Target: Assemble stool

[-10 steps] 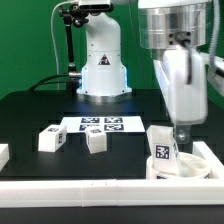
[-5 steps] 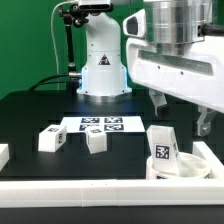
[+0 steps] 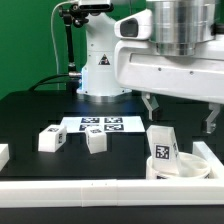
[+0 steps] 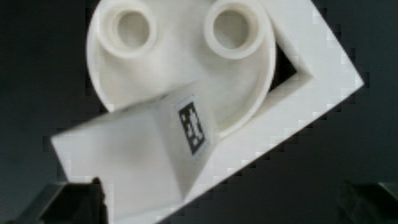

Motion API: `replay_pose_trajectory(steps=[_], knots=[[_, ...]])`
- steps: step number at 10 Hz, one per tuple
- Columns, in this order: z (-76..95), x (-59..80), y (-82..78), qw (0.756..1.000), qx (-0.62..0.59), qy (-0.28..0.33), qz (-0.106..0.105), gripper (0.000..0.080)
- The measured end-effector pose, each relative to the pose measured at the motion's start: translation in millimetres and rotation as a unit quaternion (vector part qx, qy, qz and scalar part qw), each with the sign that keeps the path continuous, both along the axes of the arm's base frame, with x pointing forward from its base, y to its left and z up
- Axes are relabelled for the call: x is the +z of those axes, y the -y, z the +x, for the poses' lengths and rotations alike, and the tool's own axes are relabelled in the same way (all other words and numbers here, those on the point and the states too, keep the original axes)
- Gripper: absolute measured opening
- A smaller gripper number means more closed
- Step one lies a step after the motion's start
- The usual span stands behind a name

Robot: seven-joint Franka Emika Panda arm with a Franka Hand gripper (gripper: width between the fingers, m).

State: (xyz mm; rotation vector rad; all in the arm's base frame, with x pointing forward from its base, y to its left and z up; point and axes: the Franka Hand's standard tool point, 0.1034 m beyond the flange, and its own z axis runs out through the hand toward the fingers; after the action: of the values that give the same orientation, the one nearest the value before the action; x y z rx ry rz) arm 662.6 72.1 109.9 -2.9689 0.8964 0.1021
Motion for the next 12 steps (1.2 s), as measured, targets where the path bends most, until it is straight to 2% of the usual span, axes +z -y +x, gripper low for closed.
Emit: replay_pose_trajectory(steps=[2,4,8,12], knots=[[2.6,1.1,1.4,0.995,0.097,0.015,0.003,0.0649],[4.9,2.2,2.8,0.980,0.196,0.037,0.003,0.0649],[5.5,0.9,7.6,0.952,0.304,0.043,-0.002,0.0649],[5.6,-0.3,14.3,0.899,0.436,0.042,-0.015,0.0649]])
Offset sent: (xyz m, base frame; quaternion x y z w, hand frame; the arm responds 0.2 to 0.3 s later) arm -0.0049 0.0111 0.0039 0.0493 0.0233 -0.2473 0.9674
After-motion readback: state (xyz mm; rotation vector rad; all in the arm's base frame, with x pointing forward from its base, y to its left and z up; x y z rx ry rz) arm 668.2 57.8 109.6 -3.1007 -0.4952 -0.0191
